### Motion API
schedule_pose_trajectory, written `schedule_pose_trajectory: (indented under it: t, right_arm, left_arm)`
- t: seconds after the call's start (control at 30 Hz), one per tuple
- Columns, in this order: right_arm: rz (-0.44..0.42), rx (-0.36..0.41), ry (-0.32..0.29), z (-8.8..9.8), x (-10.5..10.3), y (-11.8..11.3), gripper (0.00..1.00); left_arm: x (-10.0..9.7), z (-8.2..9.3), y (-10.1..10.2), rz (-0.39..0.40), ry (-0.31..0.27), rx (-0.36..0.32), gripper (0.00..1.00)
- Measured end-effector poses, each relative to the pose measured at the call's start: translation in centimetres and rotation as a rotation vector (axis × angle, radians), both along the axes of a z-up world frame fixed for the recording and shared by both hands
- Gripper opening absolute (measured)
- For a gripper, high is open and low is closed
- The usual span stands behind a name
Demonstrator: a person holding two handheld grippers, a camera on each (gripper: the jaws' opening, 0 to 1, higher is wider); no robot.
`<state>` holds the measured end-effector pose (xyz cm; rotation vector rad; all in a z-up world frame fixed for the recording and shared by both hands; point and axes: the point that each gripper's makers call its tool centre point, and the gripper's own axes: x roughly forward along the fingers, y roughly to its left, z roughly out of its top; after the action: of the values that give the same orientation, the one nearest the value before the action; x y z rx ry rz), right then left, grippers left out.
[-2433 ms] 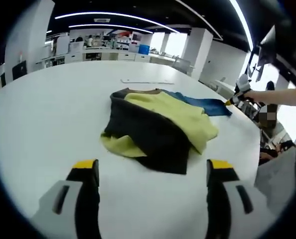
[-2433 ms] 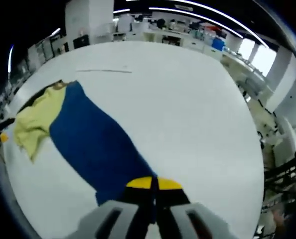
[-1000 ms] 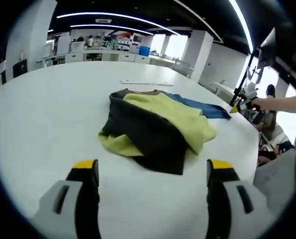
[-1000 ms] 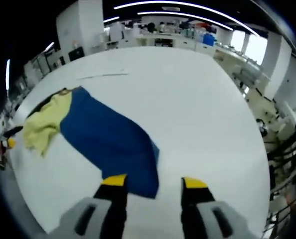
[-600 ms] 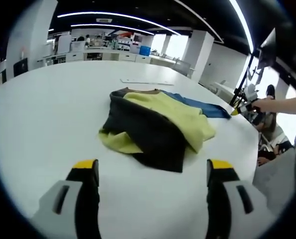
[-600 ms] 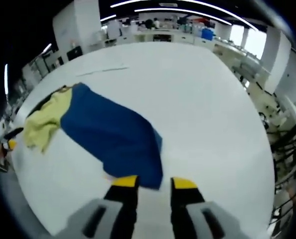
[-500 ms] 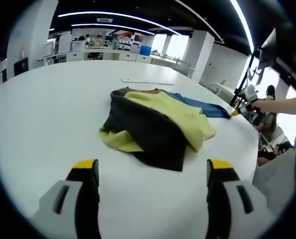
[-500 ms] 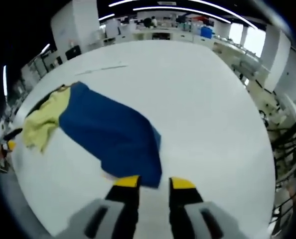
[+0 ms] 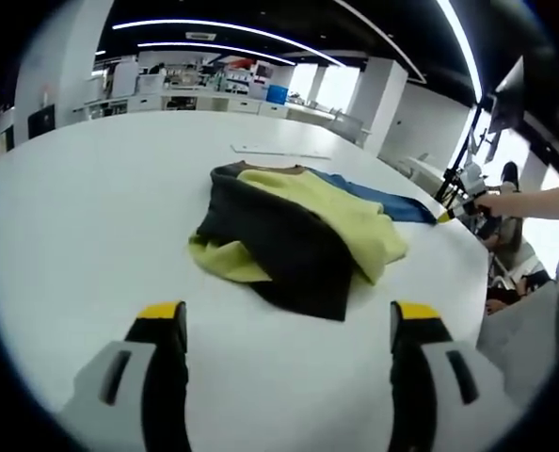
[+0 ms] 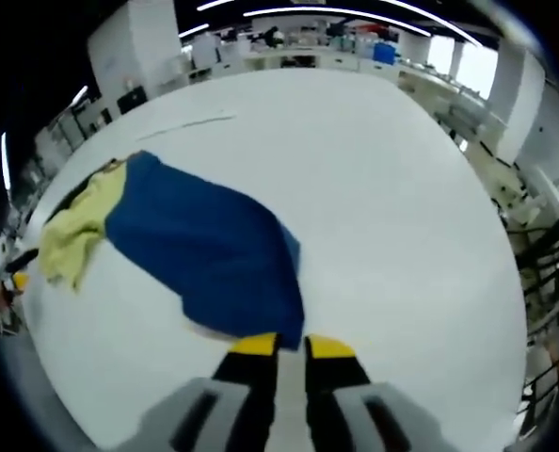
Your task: Fold the garment on the visible template until the final outline fits inside the template.
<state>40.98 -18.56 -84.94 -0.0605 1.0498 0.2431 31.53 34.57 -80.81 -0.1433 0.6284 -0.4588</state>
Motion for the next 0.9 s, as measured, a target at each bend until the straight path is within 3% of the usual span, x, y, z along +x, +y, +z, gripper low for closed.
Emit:
schedule_pose_trajectory:
  t: [0.3,0.5,0.6,0.63,0.9]
  right_arm:
    - [-0.016,0.004,-0.006,0.4,-0.2,-0.3,0.0]
    - [-0.042,-0.017,-0.03,1.6,0.6,-2.5,0.0]
    - [-0.065,-0.036,-0.045,1.9,1.7,-4.6,0.0]
    - [-0.071,-0.039,-0.046,2.1,1.5,-3.9,0.0]
    - [-0.084,-0.073,-0.044,2.0,2.9,-5.4,0.0]
  left_arm:
    - [0.0,0.1,0.0,0.001,-0.002,0.001,0.86]
    - [0.0,0.1,0.4,0.001,0.0,0.008,0.86]
    - [0.0,0.1,0.3,0.0,0.002,0.008,0.86]
    - [0.0,0.1,0.3,0.0,0.003,0.008,0.86]
    - [0.2,0.0,-0.2,-0.001,0.009,0.006,0.86]
